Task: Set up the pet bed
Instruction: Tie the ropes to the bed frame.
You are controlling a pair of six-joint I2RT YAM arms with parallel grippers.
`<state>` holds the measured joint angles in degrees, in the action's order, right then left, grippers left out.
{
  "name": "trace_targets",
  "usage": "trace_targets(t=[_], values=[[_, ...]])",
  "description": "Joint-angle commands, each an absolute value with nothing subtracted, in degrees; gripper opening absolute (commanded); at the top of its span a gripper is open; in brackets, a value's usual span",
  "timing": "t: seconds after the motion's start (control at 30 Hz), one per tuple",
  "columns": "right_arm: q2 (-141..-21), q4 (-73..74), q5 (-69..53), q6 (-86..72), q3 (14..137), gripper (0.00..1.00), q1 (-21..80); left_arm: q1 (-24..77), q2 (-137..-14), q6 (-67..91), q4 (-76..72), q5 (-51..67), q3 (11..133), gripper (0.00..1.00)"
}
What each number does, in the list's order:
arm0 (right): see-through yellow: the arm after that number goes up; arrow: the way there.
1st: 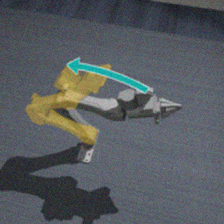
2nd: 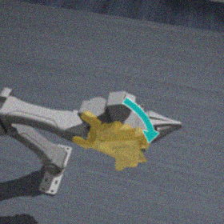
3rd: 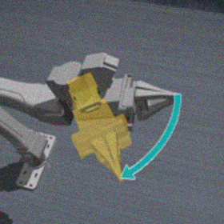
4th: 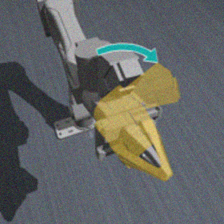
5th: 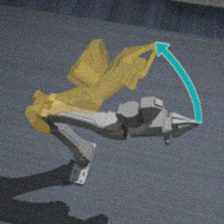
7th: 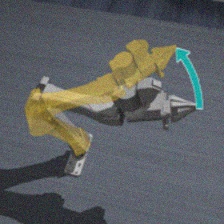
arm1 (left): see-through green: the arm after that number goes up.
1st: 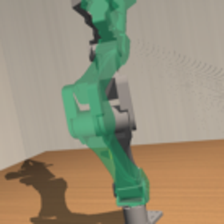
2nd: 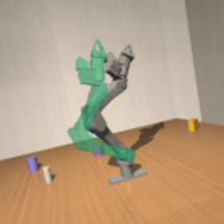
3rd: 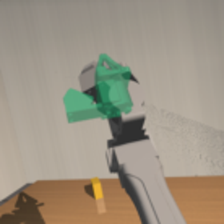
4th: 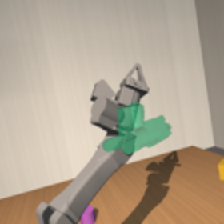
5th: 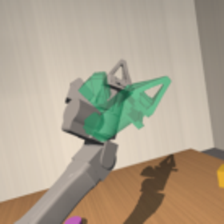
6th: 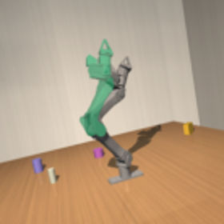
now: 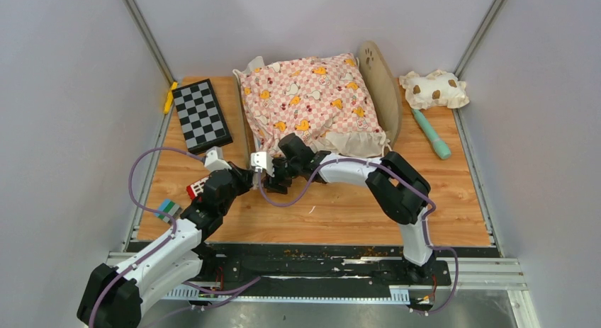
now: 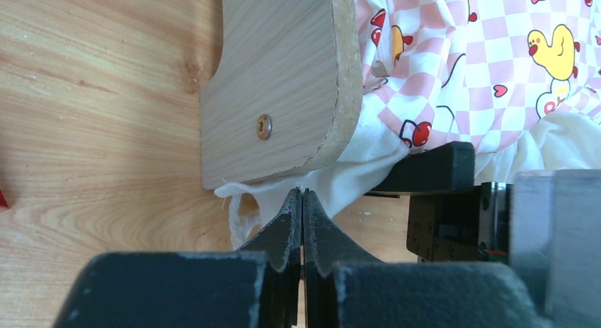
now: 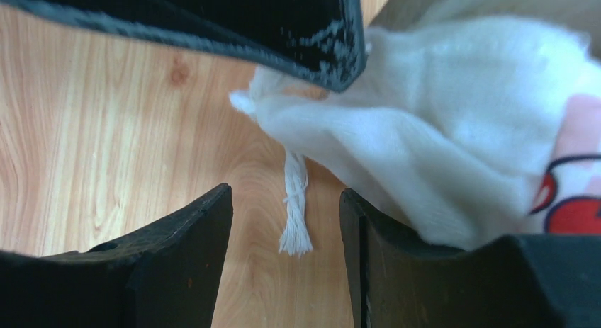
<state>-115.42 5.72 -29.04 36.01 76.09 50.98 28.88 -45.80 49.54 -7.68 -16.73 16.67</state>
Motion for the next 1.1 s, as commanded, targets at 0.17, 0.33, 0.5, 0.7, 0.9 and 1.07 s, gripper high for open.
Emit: trace_targets(t=[0.17, 0.33, 0.5, 0.7, 0.9, 1.07], values=[[-115.79, -16.9, -27.62, 28.16, 70.17, 0.58, 53.84, 28.92, -44.59, 48.34, -6.54, -16.06, 19.63, 0.0], [-116.72, -21.51, -23.91, 25.58, 68.16, 0.58, 53.96, 28.92, -43.84, 48.35, -5.68, -15.93, 19.91, 0.0], [-118.68, -21.46, -23.8, 24.85, 68.95, 0.58, 54.12, 28.92, -43.49, 48.34, -5.2, -15.91, 20.19, 0.0], [-120.33, -23.02, -21.99, 23.31, 69.05, 0.58, 54.56, 28.92, -42.99, 48.34, -4.69, -15.88, 20.48, 0.0], [-121.91, -26.01, -19.75, 20.94, 68.59, 0.56, 55.14, 28.92, -42.16, 48.52, -4.35, -16.08, 20.52, 0.0], [-123.08, -27.39, -18.83, 20.18, 68.3, 0.35, 55.28, 28.92, -41.82, 48.61, -4.0, -16.15, 20.65, 0.0]])
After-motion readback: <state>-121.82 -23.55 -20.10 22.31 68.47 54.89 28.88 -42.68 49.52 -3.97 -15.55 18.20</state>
